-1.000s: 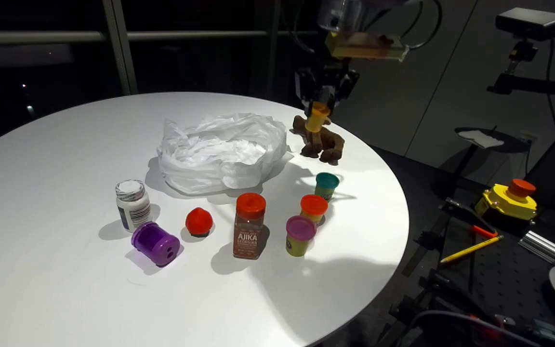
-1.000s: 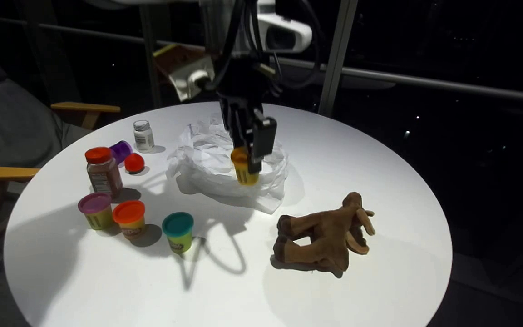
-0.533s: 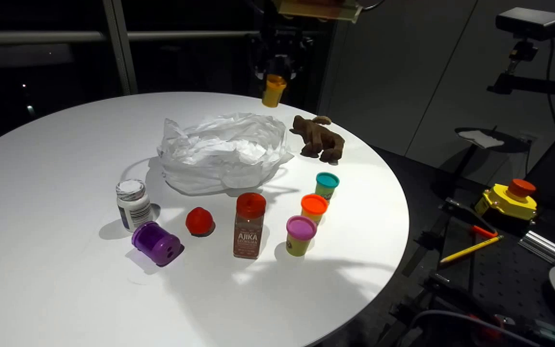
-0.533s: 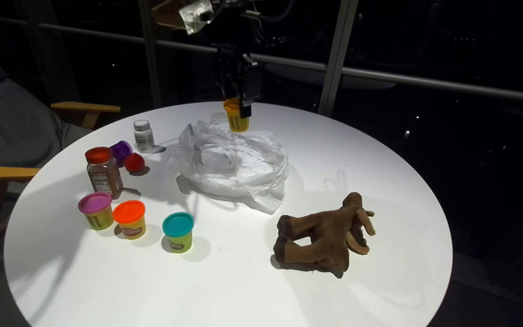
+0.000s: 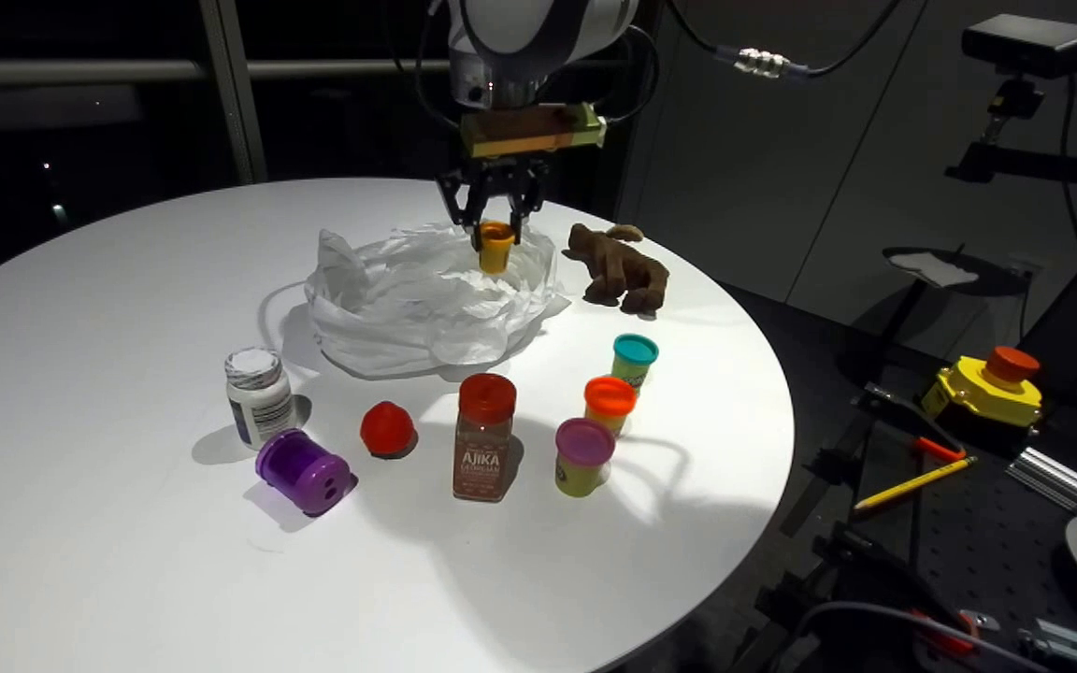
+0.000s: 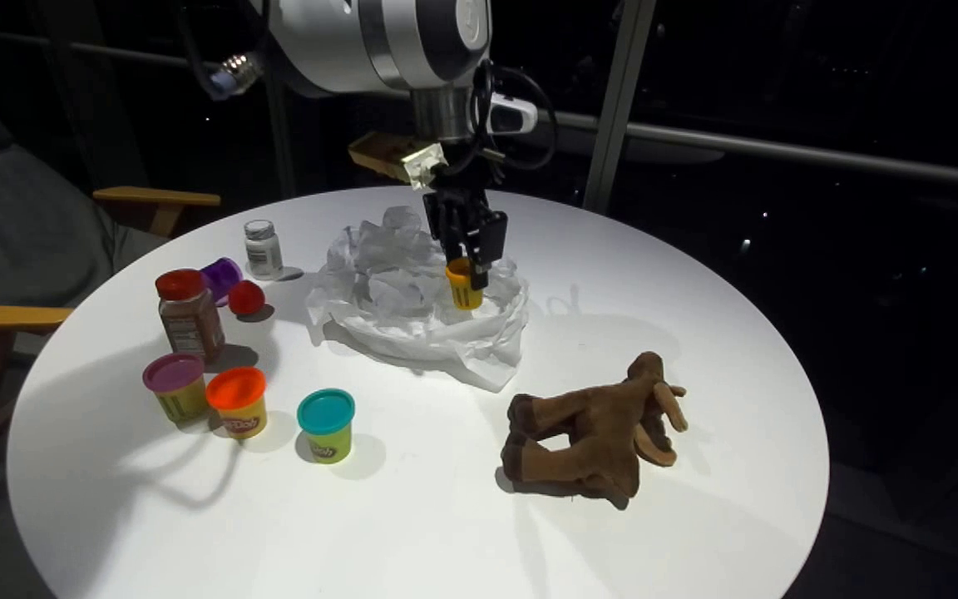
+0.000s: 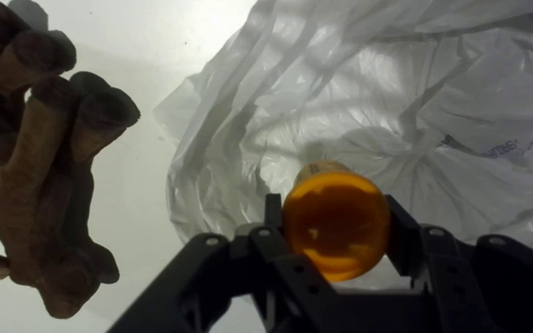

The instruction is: Pick up the objects from the table and put them in the plastic bag.

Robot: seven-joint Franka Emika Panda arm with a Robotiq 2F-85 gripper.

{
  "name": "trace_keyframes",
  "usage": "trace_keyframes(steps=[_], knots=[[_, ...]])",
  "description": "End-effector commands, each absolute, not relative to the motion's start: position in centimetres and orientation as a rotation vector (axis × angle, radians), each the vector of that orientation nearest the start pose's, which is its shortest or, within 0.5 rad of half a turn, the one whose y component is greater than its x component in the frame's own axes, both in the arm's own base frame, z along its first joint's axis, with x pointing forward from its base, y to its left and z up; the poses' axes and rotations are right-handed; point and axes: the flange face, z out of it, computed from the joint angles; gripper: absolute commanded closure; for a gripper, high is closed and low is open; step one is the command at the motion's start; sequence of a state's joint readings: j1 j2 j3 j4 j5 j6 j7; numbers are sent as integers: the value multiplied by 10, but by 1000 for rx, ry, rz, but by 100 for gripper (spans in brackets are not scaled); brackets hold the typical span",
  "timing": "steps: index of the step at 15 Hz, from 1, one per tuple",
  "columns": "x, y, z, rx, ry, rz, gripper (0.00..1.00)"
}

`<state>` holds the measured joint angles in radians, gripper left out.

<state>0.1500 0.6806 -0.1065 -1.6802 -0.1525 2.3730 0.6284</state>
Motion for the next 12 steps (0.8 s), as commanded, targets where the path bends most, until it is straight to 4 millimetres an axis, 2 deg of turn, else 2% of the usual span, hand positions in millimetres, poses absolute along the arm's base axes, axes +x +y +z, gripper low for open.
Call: trace_keyframes(steps=[1, 4, 5, 7, 9, 10, 12], knots=[[699, 25, 192, -3242, 757, -67, 72], [700, 13, 180, -3231, 799, -75, 72], [698, 9, 181, -3229, 807, -92, 22], [693, 1, 191, -3230, 810, -137, 15], [678, -2, 219, -3236, 763, -207, 1], [664, 0, 234, -3234, 741, -259, 0], [649, 1, 255, -3211, 728, -324, 0]])
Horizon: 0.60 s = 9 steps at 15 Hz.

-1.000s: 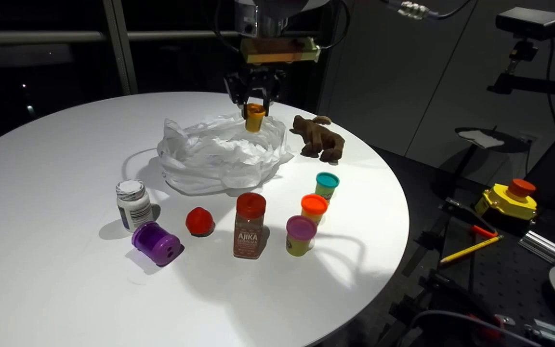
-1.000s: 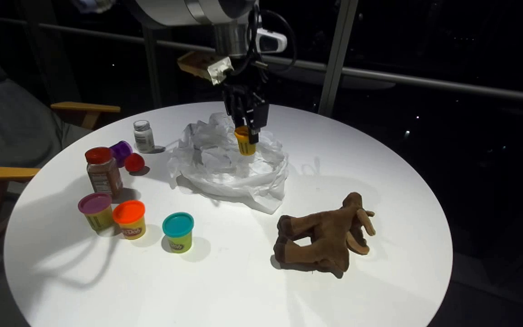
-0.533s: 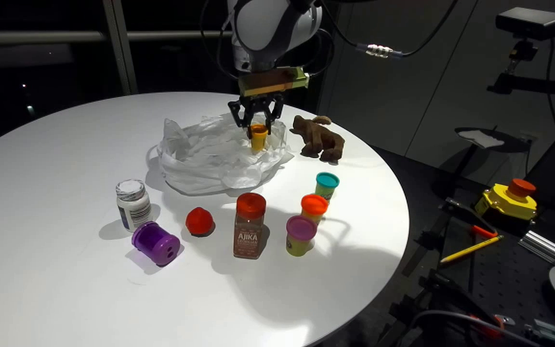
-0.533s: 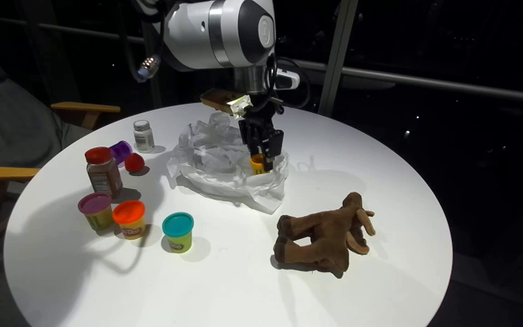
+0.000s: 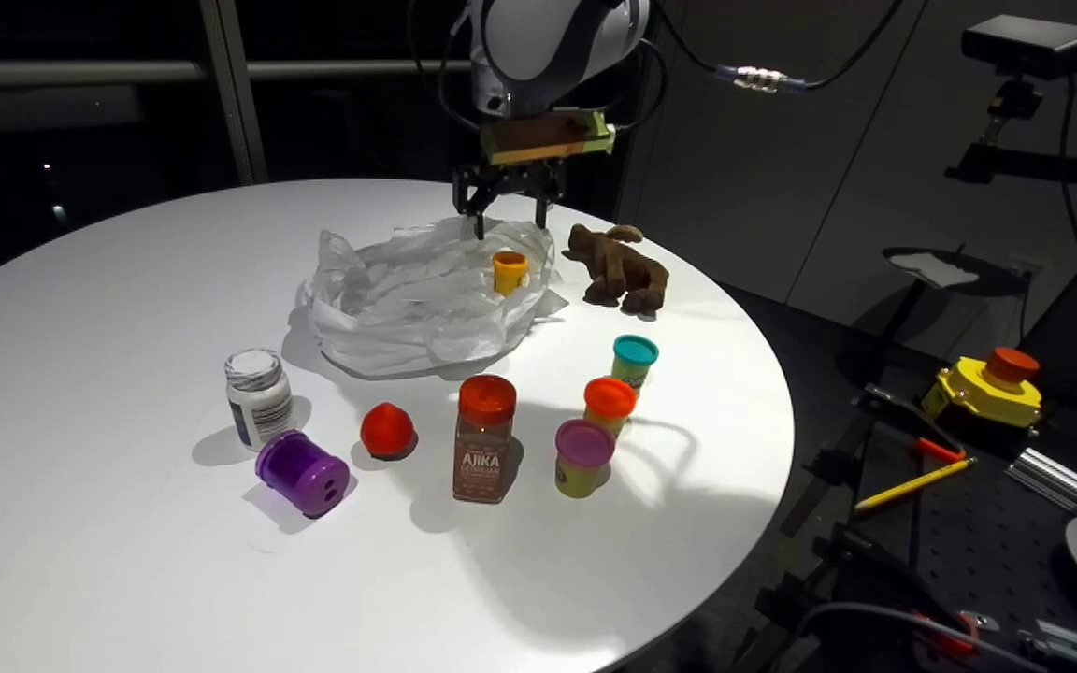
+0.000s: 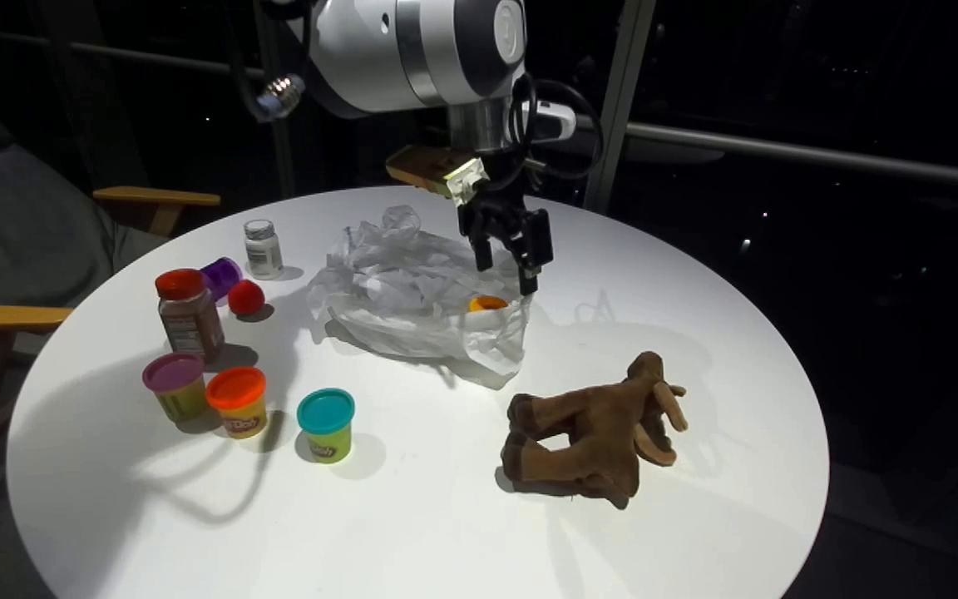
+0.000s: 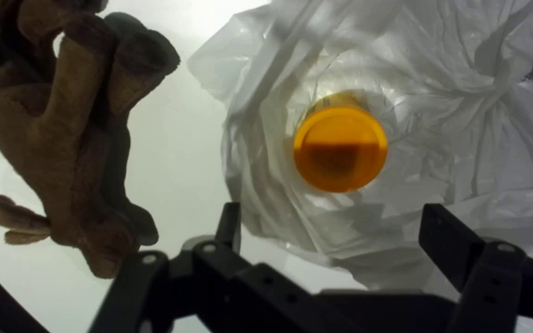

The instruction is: Pick up the objects from the table and put them in the plastic bag.

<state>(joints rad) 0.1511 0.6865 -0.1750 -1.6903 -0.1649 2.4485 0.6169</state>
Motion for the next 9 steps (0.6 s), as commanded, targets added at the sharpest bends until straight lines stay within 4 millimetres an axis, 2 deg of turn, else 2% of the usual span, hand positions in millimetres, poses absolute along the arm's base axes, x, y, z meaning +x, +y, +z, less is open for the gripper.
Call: trace_keyframes(steps=[1, 4, 7, 9], knots=[[639, 1, 264, -3205, 713, -325, 0], [599, 4, 289, -3190, 699, -321, 0], [553, 4, 295, -3136, 761, -260, 0], [522, 4, 289, -3107, 813, -263, 0]])
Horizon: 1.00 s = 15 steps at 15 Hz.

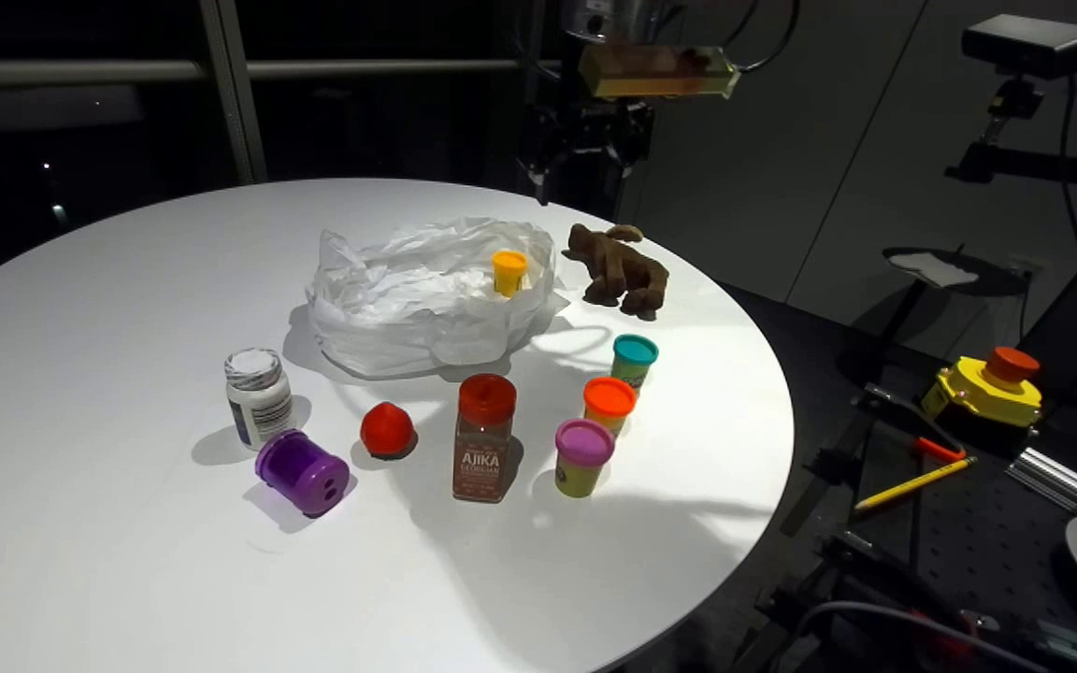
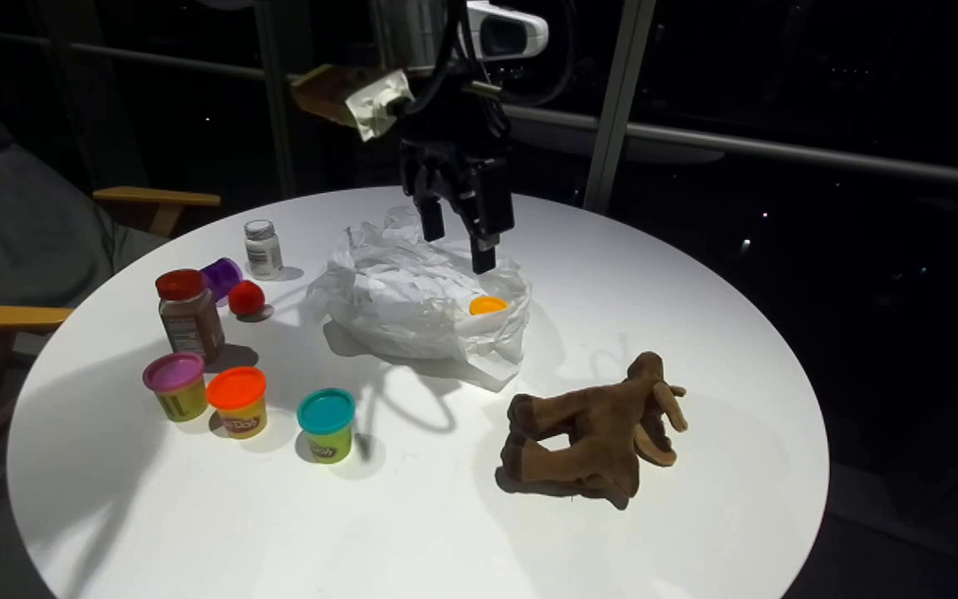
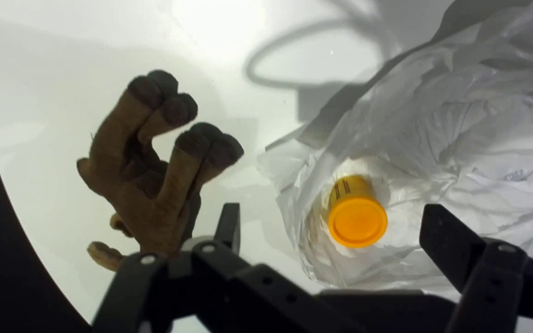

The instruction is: Pick up the objects from the table and put them in the plastic bag.

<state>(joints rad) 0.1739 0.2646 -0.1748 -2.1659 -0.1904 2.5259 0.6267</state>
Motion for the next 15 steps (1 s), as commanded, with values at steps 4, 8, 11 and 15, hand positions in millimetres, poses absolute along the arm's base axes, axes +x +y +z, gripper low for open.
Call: trace_keyframes(steps=[4, 8, 11, 15], knots=[[466, 15, 267, -3088, 807, -249, 0], [439, 35, 242, -3088, 686, -305, 0], [436, 46, 228, -3092, 617, -365, 0], [439, 44, 210, -3165, 606, -341, 0]])
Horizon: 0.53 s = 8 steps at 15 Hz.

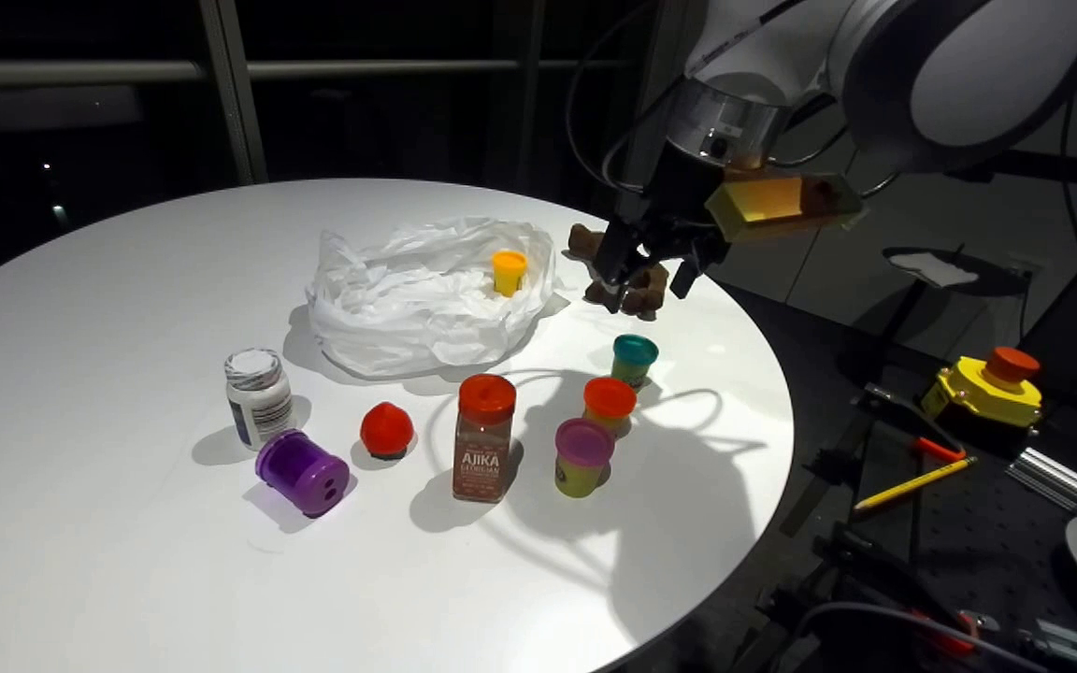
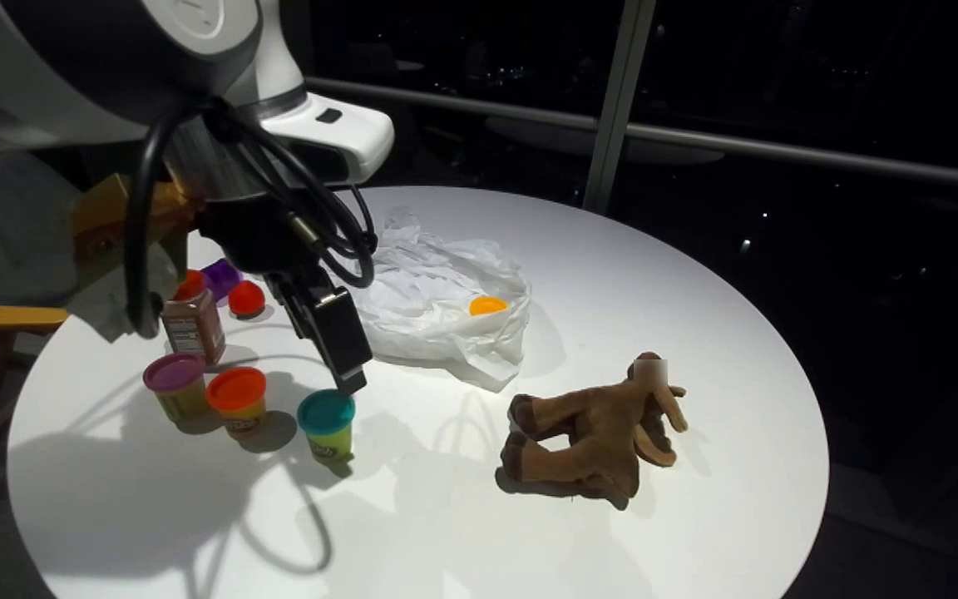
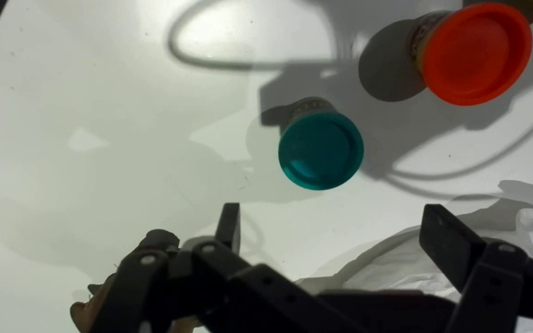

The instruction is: Pick up the objects from the table and put them in the plastic bag.

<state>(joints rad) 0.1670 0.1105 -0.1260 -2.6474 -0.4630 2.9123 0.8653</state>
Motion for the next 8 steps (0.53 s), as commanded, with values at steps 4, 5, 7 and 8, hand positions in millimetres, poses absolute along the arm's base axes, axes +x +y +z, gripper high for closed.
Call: trace_keyframes(steps=[4, 5, 7, 8], knots=[[437, 47, 191, -3171, 565, -301, 0], [438, 47, 186, -3167, 562, -297, 0], [438, 49, 175, -3176, 549, -259, 0], [439, 49, 167, -3185, 551, -234, 0]])
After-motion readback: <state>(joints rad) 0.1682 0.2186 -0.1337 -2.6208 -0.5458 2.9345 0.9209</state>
